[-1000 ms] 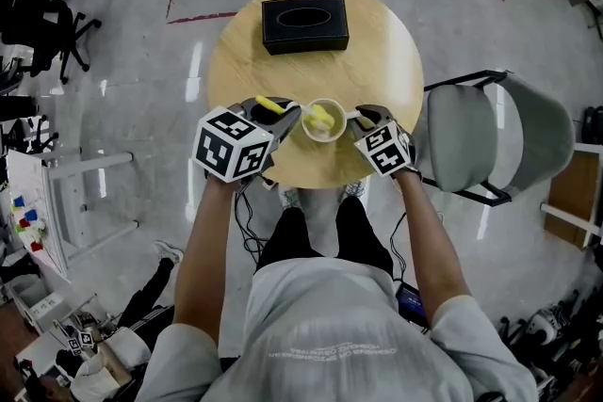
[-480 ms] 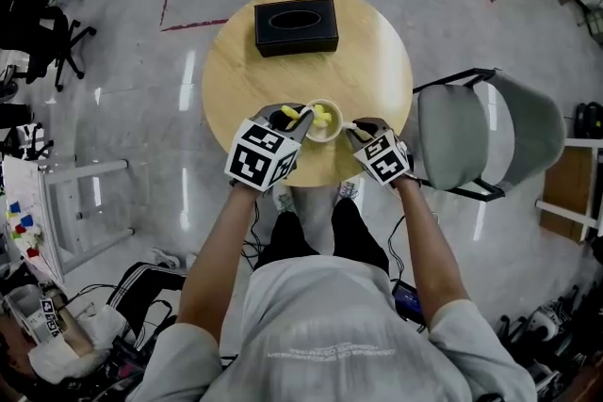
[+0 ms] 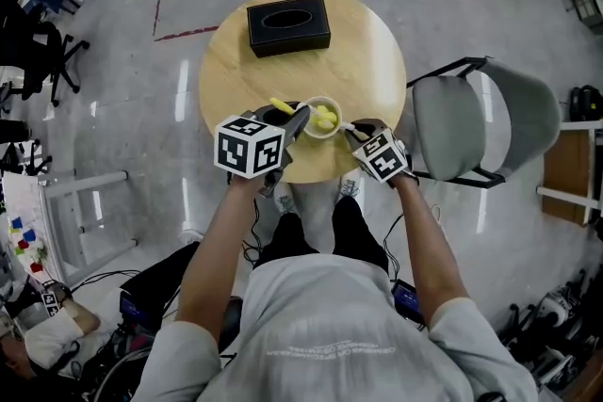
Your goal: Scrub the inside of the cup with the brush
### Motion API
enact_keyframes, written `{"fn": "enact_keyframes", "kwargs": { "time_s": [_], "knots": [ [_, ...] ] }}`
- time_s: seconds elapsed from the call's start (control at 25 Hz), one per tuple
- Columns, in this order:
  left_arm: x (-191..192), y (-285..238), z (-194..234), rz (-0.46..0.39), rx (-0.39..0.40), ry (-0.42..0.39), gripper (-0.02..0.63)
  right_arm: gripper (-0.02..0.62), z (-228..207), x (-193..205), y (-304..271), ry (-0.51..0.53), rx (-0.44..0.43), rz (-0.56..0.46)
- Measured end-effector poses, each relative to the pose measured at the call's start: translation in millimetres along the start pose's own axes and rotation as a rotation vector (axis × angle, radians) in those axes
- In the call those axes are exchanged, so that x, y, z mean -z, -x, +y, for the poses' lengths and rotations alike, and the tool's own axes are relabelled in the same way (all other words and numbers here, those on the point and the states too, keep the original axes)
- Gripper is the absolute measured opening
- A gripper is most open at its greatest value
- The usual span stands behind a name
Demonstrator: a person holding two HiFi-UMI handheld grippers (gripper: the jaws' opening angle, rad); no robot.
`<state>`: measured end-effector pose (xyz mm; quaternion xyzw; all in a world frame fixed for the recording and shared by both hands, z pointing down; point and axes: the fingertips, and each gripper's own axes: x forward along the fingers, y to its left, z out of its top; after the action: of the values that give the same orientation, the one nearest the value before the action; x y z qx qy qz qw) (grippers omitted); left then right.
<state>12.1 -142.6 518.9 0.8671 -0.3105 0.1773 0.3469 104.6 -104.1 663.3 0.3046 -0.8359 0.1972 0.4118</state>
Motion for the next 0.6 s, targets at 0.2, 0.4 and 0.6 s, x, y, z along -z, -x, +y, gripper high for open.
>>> {"fn": "enact_keyframes", "kwargs": {
  "time_s": [0.2, 0.4, 0.6],
  "knots": [
    [-11, 11, 8, -0.060, 0.021, 0.123, 0.055, 0.091, 3, 3, 2, -0.009, 0.009, 0.004],
    [-19, 29, 22, -0.144, -0.021, 0.218, 0.052, 0.091, 3, 4, 1, 0.012, 0.002, 0.006],
    [-12, 44, 31, -0.162, -0.096, 0.220, 0.051, 0.091, 4, 6, 1, 0.035, -0.019, 0.015]
  ]
}}
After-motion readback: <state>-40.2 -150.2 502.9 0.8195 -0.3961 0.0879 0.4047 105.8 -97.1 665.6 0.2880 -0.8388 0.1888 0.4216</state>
